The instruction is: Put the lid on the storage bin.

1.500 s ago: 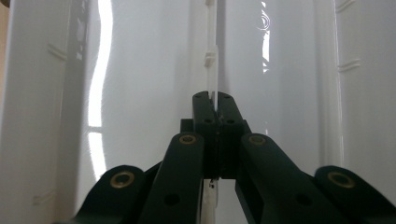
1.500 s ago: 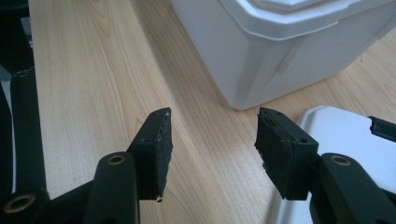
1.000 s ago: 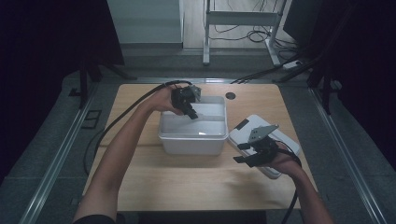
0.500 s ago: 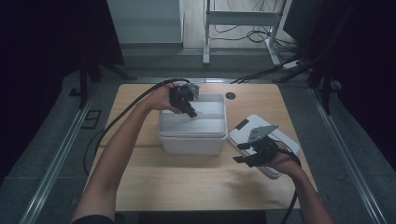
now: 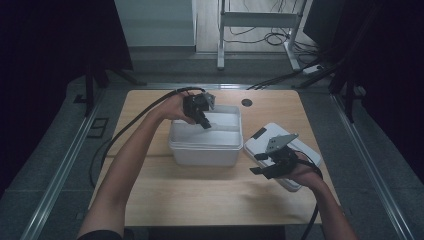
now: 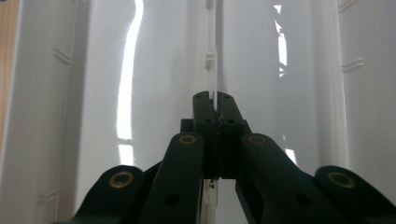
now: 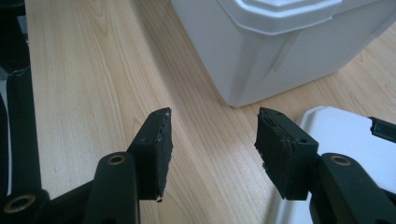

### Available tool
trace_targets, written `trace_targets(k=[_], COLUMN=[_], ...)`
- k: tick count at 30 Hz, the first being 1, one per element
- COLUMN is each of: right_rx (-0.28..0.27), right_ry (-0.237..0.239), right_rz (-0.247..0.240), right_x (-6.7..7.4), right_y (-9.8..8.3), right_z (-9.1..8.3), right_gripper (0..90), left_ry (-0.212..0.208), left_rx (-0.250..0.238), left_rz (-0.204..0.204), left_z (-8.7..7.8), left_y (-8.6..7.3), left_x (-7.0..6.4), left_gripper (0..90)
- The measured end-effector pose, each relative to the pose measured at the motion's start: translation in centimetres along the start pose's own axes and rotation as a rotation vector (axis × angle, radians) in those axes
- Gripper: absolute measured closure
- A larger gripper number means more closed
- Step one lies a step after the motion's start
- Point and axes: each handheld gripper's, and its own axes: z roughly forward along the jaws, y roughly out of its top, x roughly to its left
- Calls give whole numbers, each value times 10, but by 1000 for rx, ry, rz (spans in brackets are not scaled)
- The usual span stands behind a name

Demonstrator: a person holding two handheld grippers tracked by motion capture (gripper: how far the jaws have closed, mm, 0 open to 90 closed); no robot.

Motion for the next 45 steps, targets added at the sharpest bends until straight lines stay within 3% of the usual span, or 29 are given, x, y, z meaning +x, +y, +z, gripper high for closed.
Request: trace_targets(k=[6,13,17,18,24,30,37,45], right_rx=[1,-9,-4,5,25,33,64,94], right_ry=[1,-9,-18,-25,-49,-66,-124,-179], right_rz=[-2,0,2,7,30,53,87,136], right_x=[0,-1,-2,-4,-13,-22,-37,-57], right_y=[-1,0,0,-1,-6,-10,-12,-17], right_z=[1,-3,-5,-6,-9,-12,-21,-27], right_gripper=[449,450,451,451,452,452,453,454], left_ry=[2,53,73,94,133,164,211,215], left_rx=[-2,-32,-60,-79,-105,-136,-140,-144], left_rz=[-5,-24,-36,-34,-74,-87,-128,-177], left_z=[4,-3,-11,-18,-36,-54,-74,-78], left_y=[-2,-4,-6,-8,-19,-32,-67,-96], left_x=[0,-1,-2,-3,-11,-22,-38,-48], left_gripper=[876,606,530,518,494,488,484,485])
